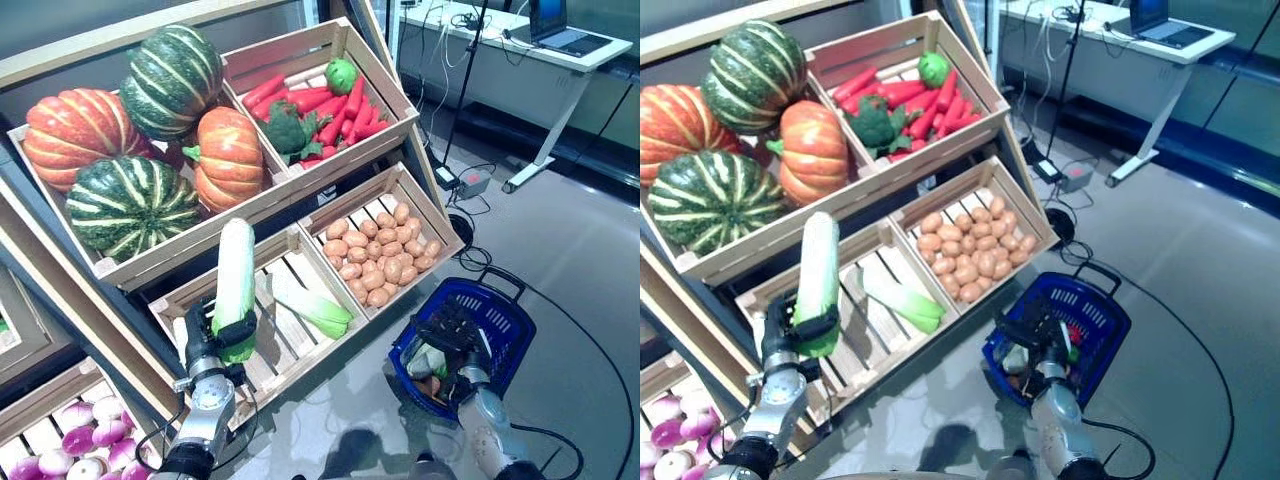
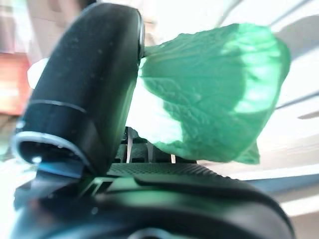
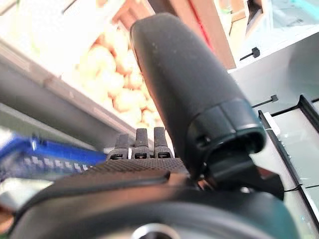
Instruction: Put vegetables into the basket
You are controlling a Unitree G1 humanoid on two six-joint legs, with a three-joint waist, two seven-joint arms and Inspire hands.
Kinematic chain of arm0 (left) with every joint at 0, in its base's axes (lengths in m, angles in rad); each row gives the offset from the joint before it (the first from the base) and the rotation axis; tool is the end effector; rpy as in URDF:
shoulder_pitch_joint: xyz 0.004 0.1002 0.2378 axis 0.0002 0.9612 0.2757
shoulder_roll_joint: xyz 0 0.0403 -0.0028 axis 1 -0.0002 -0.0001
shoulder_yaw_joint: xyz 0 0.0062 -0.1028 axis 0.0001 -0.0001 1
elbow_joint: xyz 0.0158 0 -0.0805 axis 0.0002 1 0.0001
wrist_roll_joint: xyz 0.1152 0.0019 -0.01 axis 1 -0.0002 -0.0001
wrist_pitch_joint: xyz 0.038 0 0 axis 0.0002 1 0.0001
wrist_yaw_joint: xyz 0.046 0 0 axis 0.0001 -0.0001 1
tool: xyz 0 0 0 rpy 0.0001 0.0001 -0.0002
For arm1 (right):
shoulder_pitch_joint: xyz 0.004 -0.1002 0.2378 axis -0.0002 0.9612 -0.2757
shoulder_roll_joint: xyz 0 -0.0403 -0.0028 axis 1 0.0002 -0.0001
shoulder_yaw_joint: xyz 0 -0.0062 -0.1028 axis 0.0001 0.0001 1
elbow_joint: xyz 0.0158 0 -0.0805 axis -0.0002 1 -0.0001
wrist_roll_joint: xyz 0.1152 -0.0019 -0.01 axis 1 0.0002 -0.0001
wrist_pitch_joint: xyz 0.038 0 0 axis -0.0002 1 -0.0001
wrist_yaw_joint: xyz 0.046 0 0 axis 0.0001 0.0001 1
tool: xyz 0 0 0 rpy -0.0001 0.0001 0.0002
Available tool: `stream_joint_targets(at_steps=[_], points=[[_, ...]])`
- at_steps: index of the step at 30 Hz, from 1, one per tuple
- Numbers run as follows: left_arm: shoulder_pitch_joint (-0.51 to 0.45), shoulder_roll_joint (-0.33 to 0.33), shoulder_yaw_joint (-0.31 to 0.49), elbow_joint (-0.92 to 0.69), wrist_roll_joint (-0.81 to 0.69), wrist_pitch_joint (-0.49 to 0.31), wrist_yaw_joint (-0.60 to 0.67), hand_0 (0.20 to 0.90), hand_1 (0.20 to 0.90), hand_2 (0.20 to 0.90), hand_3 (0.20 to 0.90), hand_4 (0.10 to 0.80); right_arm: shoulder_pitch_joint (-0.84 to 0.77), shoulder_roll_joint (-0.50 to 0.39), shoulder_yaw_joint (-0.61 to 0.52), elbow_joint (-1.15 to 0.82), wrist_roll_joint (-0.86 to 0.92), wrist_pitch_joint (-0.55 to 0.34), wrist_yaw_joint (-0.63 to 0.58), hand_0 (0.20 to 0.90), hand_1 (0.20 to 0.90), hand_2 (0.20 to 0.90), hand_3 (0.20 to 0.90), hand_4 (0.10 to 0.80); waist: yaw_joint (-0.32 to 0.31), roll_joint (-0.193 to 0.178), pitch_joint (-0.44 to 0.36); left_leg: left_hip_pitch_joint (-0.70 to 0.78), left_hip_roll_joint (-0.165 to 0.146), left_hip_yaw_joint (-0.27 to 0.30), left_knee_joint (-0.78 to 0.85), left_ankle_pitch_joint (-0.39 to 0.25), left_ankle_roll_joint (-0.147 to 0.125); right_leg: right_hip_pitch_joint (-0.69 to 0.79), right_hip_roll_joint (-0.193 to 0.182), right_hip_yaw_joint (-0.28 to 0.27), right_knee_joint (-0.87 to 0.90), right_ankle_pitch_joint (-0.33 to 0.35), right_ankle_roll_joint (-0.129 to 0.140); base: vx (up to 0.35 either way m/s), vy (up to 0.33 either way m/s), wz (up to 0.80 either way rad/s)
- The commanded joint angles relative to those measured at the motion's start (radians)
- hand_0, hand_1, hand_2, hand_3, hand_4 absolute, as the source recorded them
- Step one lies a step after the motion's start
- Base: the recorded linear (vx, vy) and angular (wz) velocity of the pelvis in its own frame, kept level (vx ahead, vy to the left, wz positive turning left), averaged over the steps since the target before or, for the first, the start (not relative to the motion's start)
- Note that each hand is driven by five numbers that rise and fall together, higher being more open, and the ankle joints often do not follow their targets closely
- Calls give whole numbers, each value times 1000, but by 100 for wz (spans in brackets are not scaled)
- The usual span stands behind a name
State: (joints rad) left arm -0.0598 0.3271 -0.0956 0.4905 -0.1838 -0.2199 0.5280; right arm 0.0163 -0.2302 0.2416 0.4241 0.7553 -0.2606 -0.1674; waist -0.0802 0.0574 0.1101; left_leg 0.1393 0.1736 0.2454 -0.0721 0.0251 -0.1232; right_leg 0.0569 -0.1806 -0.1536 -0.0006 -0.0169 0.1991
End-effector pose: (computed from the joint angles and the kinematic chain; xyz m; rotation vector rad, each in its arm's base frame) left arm 0.2110 0.2183 -0.0183 0.2213 0.1712 0.5278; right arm 0.1915 -0.1720 -0.0339 0.4360 0.2853 -0.2212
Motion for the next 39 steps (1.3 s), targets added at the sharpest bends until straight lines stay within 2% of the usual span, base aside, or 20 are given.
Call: stream_joint_targets(at_steps=[1,7,12,17,28,39], points=[[-100,100,-2,-163,104,-108,21,300,300,300,300,400,-80,32,-19,-146,87,7,133,900,900,900,900,800,25,-34,-70,-50,-49,-27,-10,-16,31,11,8,-29,-58,55,-38,-8,-77,2],[-134,113,-51,-262,146,-143,-62,300,300,300,300,400,-166,11,-35,-175,278,71,349,900,900,900,900,800,54,-61,-82,-40,-42,-25,-8,-26,31,29,17,-55,-56,46,-44,15,-91,9],[-166,126,-106,-297,189,-156,-110,300,300,300,300,400,-244,-9,-51,-170,374,107,433,900,900,900,900,800,74,-76,-97,-27,-38,-28,-11,-36,30,49,24,-71,-65,42,-43,45,-75,5],[-197,141,-163,-309,217,-167,-151,300,300,300,300,400,-318,-32,-53,-169,418,118,442,900,900,900,900,800,86,-83,-105,-20,-36,-32,-11,-42,29,58,25,-76,-65,38,-42,48,-61,6],[-268,162,-274,-315,235,-177,-204,300,300,300,300,400,-436,-31,-53,-129,468,119,378,900,900,900,900,800,99,-85,-118,-11,-36,-46,-15,-51,28,72,19,-71,-73,38,-34,25,-21,4],[-303,169,-303,-362,278,-205,-162,300,300,300,300,400,-446,-17,-24,-66,486,149,361,900,900,900,900,800,96,-80,-119,-6,-32,-43,-14,-53,24,73,12,-68,-74,38,-30,0,0,0]])
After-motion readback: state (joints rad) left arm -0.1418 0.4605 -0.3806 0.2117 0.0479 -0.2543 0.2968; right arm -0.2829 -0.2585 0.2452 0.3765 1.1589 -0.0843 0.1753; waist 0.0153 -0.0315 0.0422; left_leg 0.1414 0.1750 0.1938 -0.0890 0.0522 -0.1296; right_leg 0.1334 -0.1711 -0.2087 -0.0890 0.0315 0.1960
